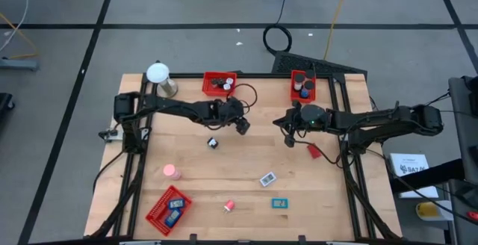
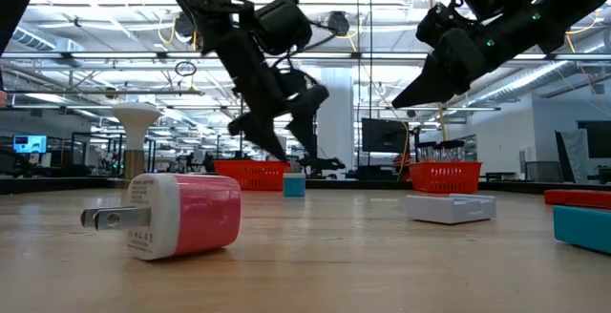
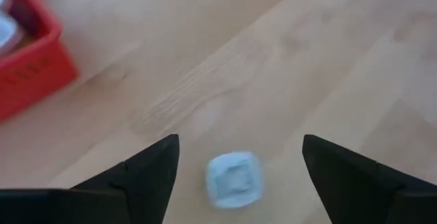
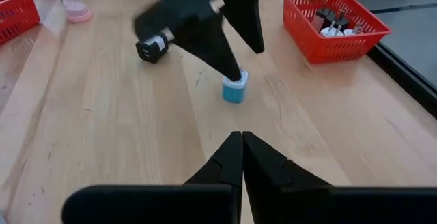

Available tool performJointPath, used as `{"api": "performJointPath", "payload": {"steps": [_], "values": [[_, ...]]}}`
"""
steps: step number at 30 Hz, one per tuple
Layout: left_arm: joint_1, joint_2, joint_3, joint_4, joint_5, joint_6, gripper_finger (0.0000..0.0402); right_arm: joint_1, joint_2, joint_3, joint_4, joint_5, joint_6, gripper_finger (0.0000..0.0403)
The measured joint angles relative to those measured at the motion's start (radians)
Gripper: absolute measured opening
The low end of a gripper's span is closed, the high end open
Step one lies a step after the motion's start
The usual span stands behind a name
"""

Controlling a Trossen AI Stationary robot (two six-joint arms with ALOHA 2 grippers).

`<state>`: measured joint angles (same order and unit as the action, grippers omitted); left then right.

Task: Pick & Place Office items
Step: Put the blue charger adapter into the top left red basket

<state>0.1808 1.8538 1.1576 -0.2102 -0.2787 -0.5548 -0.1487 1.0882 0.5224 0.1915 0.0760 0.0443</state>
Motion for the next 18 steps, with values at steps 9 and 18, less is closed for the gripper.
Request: {"api": "performJointPath", "payload": {"steps": [9, 18], "values": [[0.014, 0.030, -0.002, 0.000, 0.023, 0.000, 0.0309, 0.000, 0.000, 0.000, 0.000, -0.001, -0.003, 0.0001], [0.000, 0.042, -0.001, -0.019, 0.016, 0.002, 0.0265, 0.000, 0.000, 0.000, 0.001, -0.002, -0.003, 0.0001]]}}
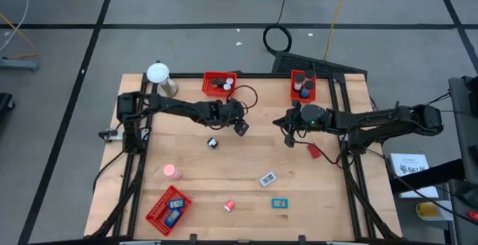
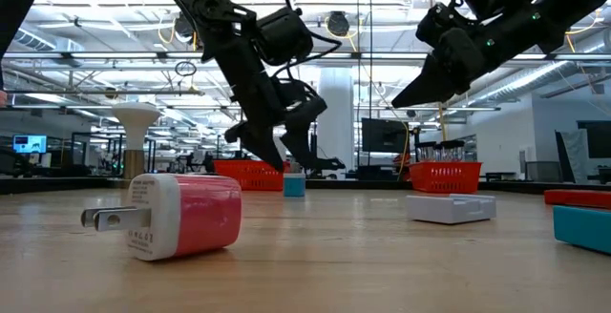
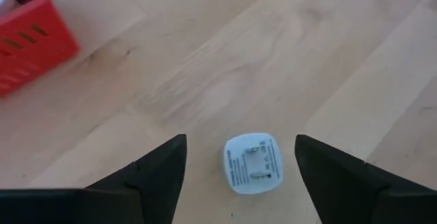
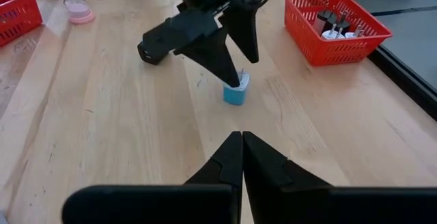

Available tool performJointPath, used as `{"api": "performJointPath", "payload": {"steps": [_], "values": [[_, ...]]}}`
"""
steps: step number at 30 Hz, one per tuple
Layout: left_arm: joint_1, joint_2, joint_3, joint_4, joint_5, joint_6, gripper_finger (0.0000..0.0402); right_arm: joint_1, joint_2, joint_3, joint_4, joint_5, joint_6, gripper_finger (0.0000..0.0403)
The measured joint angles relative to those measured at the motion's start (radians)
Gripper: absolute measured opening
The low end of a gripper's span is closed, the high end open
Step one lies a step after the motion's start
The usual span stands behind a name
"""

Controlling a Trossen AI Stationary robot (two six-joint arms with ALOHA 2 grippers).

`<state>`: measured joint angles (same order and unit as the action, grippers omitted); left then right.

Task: Pick & Place Office items
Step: Put the blue charger adapter into the top left red basket

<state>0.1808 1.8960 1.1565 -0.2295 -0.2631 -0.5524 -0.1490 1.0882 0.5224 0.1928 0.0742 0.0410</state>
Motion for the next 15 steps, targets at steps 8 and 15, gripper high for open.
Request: {"api": "performJointPath", "payload": {"steps": [8, 15], "values": [[0.000, 0.060, -0.001, 0.033, 0.001, -0.007, 0.0258, 0.000, 0.000, 0.000, 0.007, 0.000, 0.000, 0.0001], [0.000, 0.060, 0.000, 0.039, 0.002, 0.019, 0.0204, 0.000, 0.000, 0.000, 0.013, 0.000, -0.004, 0.0000]]}}
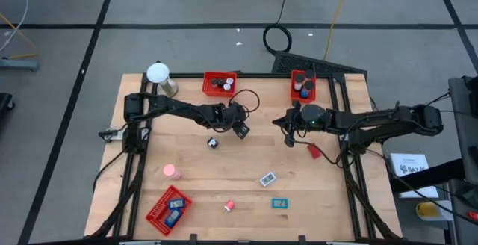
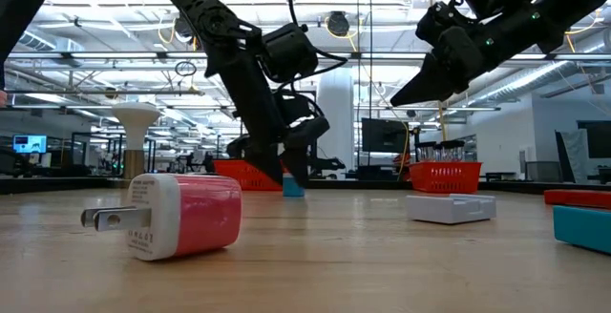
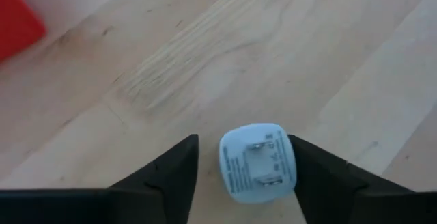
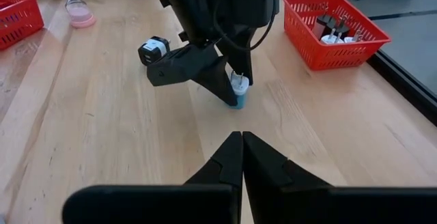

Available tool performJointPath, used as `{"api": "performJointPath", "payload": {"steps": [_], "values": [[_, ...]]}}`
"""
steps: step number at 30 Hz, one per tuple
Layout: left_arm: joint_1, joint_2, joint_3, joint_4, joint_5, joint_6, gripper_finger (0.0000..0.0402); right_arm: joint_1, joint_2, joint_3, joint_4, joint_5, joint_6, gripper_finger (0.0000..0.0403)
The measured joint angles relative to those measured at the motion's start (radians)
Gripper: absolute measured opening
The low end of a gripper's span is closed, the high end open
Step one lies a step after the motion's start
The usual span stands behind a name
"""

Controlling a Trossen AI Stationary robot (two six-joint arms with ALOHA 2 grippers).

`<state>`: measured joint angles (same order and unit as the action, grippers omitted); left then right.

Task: Pick & Place Office items
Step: Put the blue charger adapter into the top left red basket

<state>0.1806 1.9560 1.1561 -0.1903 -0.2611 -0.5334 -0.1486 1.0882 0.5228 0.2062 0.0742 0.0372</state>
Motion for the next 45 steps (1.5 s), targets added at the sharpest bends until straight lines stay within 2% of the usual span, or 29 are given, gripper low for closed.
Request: {"api": "performJointPath", "payload": {"steps": [4, 6, 13, 21, 27, 30, 45], "values": [[0.000, 0.000, 0.000, 0.000, 0.000, 0.004, 0.0150, 0.000, 0.000, 0.000, 0.000, 0.000, -0.004, 0.0000], [0.001, -0.007, 0.000, -0.004, 0.001, 0.009, 0.0137, 0.000, 0.000, 0.000, 0.000, 0.000, -0.004, 0.0000], [0.045, -0.121, 0.000, -0.090, -0.009, 0.042, 0.0137, 0.000, 0.000, 0.001, -0.002, 0.000, -0.005, 0.0000], [0.166, -0.273, 0.000, -0.232, -0.056, 0.050, 0.0140, 0.000, 0.000, 0.001, -0.002, 0.000, -0.008, 0.0000], [0.263, -0.269, 0.000, -0.230, 0.003, 0.056, 0.0142, 0.000, 0.000, 0.001, 0.001, 0.000, -0.012, 0.0000], [0.296, -0.264, -0.001, -0.234, -0.001, 0.062, 0.0143, 0.000, 0.000, 0.001, 0.000, 0.000, -0.010, 0.0000], [0.358, -0.241, -0.001, -0.187, 0.041, 0.072, 0.0144, 0.000, 0.000, 0.001, 0.002, 0.000, -0.008, 0.0000]]}}
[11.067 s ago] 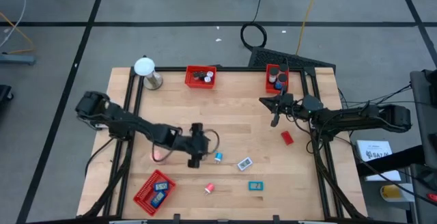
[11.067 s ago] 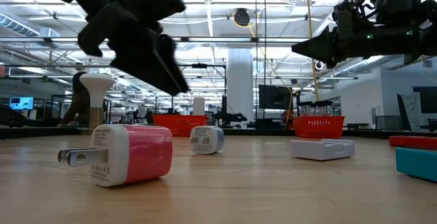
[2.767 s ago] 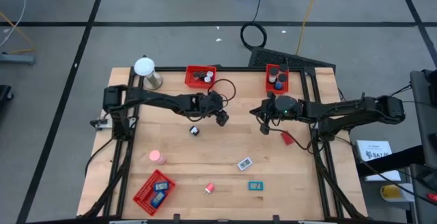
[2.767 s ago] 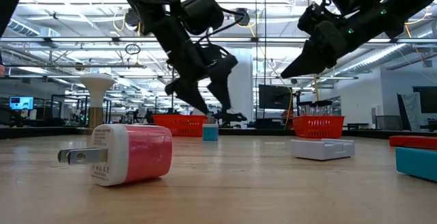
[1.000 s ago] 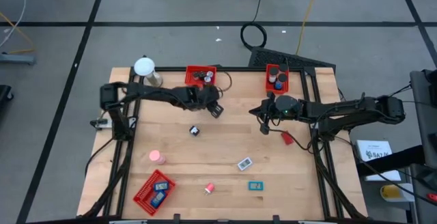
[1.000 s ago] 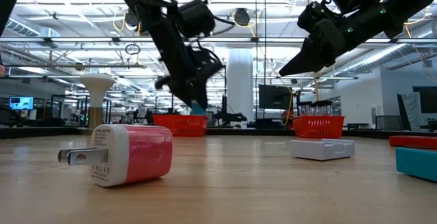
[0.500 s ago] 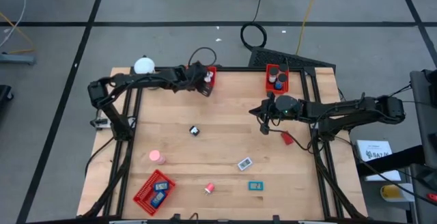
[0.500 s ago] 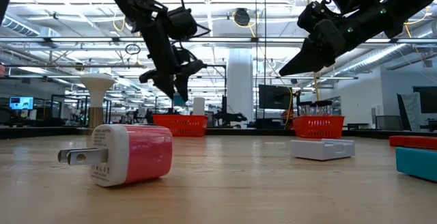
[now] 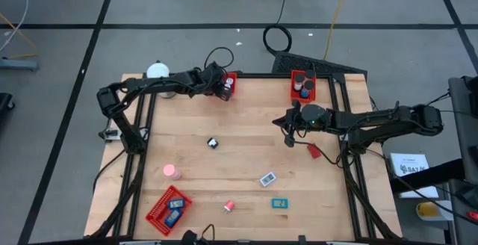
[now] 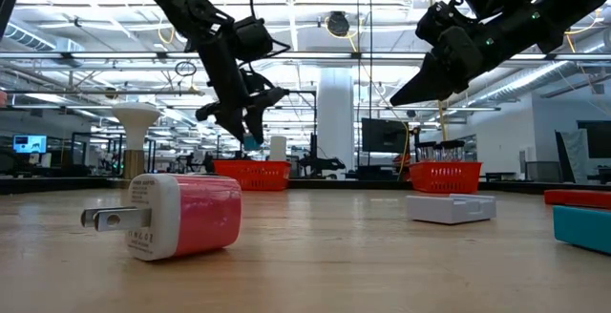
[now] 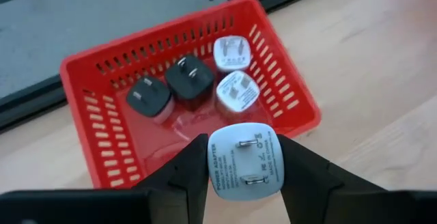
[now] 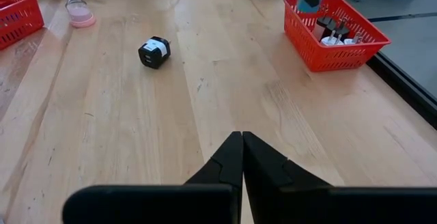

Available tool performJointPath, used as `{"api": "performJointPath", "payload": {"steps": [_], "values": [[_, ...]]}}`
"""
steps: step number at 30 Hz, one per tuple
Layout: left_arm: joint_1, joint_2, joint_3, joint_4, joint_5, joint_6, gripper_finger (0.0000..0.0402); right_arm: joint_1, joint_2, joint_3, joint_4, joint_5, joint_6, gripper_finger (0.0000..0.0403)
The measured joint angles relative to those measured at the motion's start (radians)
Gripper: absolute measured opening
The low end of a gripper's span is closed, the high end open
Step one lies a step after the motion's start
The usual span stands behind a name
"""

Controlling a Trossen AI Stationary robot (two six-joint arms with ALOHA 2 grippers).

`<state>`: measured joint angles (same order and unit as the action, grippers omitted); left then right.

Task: Pick & Place Office items
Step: Put the blue charger adapter into the top left red basket

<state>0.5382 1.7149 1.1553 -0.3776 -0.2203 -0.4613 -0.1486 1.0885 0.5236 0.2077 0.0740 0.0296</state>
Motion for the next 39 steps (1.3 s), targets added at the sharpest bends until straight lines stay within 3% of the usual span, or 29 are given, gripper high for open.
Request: {"api": "performJointPath", "payload": {"steps": [39], "values": [[0.071, 0.191, 0.000, 0.155, 0.036, -0.042, 0.0145, 0.000, 0.000, 0.000, 0.005, 0.001, 0.004, 0.0000]]}}
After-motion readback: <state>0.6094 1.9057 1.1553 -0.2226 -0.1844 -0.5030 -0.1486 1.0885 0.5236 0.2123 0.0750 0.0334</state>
